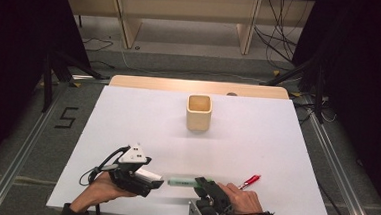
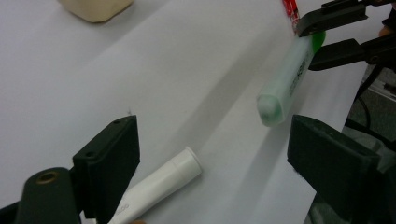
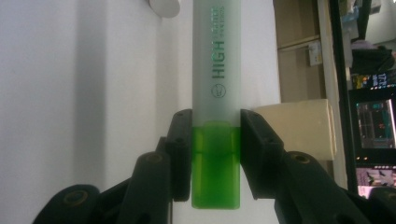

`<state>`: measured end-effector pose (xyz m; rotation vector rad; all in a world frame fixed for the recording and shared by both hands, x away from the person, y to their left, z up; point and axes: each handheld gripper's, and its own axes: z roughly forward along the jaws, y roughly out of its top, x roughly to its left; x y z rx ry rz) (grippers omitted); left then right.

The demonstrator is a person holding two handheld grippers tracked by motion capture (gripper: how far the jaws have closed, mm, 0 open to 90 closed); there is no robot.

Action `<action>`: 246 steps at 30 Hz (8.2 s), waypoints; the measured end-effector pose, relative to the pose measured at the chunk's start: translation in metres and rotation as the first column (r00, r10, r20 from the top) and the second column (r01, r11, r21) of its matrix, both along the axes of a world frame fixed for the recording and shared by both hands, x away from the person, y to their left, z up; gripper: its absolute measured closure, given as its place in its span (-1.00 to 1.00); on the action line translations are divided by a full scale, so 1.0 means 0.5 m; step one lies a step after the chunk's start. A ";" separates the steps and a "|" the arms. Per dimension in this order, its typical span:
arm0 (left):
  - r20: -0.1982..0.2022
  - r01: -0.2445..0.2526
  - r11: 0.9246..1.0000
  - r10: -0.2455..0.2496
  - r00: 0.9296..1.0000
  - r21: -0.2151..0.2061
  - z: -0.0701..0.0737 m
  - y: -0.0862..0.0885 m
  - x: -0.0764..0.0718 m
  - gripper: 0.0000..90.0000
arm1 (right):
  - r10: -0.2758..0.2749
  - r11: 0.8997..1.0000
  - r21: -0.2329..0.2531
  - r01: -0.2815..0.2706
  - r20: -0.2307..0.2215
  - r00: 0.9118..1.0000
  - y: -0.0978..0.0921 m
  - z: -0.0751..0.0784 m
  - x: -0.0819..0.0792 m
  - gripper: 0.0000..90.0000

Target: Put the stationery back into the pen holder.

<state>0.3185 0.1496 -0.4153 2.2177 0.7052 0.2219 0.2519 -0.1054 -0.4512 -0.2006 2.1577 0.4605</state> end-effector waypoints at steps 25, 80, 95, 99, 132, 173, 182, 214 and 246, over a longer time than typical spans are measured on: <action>-0.095 0.186 0.971 -0.173 0.980 0.153 0.017 -0.111 0.025 -0.48 | 0.074 0.990 -0.129 -0.050 0.187 0.980 0.003 -0.030 -0.006 0.50; -0.270 0.441 0.854 -0.371 0.888 0.277 -0.030 -0.222 0.073 0.52 | 0.191 0.957 -0.264 -0.121 0.259 0.947 0.014 -0.066 -0.020 0.50; -0.304 0.449 0.861 -0.373 0.877 0.240 -0.030 -0.218 0.078 0.70 | 0.179 0.959 -0.257 -0.120 0.220 0.959 0.010 -0.058 -0.020 0.32; -0.292 0.431 0.873 -0.361 0.886 0.227 -0.028 -0.208 0.082 0.70 | 0.170 0.962 -0.247 -0.120 0.194 0.966 0.005 -0.052 -0.021 0.17; -0.168 0.230 0.970 -0.214 0.962 0.080 -0.021 -0.144 0.116 0.70 | -0.096 0.758 0.540 0.365 -0.462 0.882 -0.119 0.022 0.085 -0.27; 0.058 -0.197 0.907 0.235 0.970 -0.373 0.007 -0.089 0.157 0.69 | -0.007 0.547 0.628 0.554 -0.658 0.753 -0.184 0.002 0.098 -0.41; 0.072 -0.231 0.888 0.281 0.957 -0.398 0.051 -0.094 0.203 0.69 | -0.001 0.549 0.627 0.552 -0.661 0.751 -0.183 0.000 0.092 -0.43; 0.145 -0.266 0.892 0.337 0.930 -0.366 0.119 -0.159 0.355 0.69 | 0.005 0.570 0.622 0.536 -0.656 0.755 -0.178 -0.005 0.086 -0.43; 0.131 -0.311 0.884 0.375 0.918 -0.348 0.082 -0.212 0.425 0.69 | 0.024 0.584 0.618 0.526 -0.661 0.750 -0.172 -0.010 0.083 -0.43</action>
